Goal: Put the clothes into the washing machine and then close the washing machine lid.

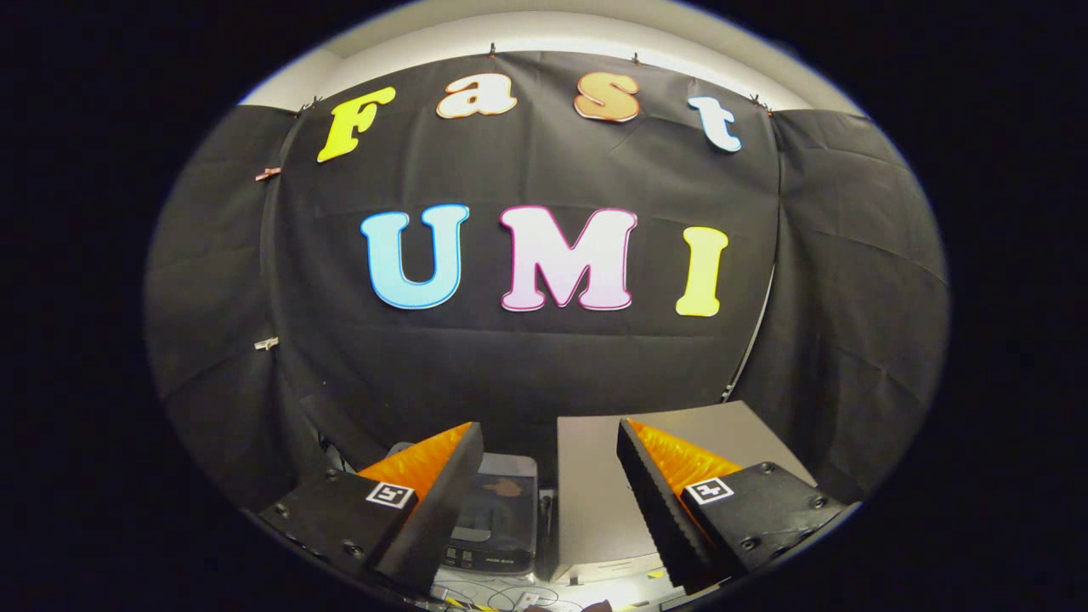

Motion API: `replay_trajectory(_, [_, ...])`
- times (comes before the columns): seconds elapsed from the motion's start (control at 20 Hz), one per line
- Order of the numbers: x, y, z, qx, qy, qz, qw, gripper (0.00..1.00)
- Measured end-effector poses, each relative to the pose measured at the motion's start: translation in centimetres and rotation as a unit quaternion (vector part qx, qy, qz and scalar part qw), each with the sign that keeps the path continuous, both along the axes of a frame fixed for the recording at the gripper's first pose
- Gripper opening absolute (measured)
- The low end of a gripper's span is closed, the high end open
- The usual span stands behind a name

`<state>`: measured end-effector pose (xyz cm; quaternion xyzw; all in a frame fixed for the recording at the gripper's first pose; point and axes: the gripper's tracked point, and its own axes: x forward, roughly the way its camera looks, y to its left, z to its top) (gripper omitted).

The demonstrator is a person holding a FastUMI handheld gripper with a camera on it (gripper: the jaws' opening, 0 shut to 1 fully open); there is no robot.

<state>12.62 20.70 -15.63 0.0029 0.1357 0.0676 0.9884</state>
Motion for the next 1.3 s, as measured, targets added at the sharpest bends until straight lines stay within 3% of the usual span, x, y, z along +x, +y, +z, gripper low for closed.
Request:
replay_trajectory(0.7, [-4.1, -17.5, 5.2, 0.015, -0.064, -0.037, 0.997, 1.0])
replay_trajectory(1.3, [-4.2, -21.3, 8.0, 0.006, -0.111, -0.034, 0.993, 1.0])
